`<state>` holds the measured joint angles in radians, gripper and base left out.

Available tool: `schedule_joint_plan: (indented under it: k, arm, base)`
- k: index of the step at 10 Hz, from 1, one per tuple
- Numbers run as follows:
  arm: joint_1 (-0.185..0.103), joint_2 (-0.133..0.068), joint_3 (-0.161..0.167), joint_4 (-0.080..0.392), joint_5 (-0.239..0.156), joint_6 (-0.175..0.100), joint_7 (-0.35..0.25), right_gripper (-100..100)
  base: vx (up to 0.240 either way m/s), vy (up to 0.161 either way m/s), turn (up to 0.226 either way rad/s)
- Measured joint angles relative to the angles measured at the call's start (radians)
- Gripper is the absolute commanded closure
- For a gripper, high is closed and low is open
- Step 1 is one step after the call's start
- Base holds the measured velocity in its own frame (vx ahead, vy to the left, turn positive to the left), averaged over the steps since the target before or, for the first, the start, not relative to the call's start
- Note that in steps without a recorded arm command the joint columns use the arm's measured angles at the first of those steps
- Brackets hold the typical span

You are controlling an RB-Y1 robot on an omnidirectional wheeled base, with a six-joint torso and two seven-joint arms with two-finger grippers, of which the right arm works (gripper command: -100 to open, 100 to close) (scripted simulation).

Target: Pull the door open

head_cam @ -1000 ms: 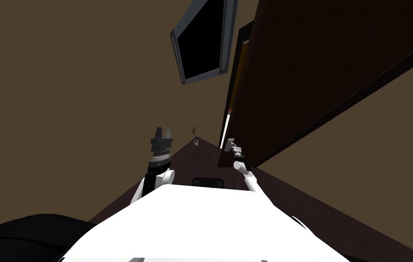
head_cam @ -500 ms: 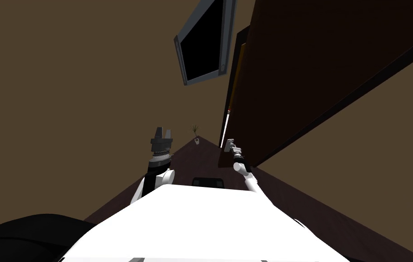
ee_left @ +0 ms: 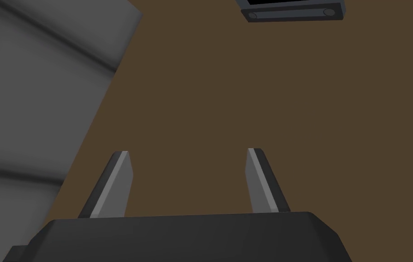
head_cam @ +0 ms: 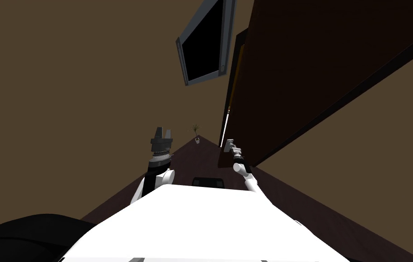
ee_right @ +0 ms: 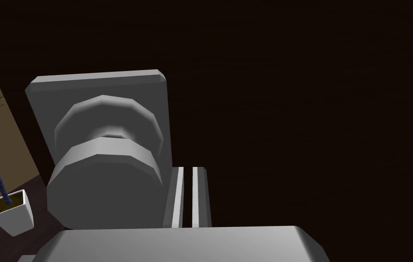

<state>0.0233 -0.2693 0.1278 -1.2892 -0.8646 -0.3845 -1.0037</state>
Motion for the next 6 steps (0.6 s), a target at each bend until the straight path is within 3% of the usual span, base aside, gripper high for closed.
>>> schedule_joint_plan:
  k: [3, 4, 6]
  arm:
    - [0.002, -0.016, -0.032, -0.002, -0.026, 0.038, -0.005, -100]
    - [0.004, -0.020, -0.038, 0.000, -0.028, 0.040, -0.005, 100]
    - [0.003, -0.018, -0.034, -0.001, -0.026, 0.038, -0.005, 100]
  base:
    - [0.046, 0.058, -0.073]
    - [0.001, -0.019, 0.024]
    - [-0.010, -0.002, 0.011]
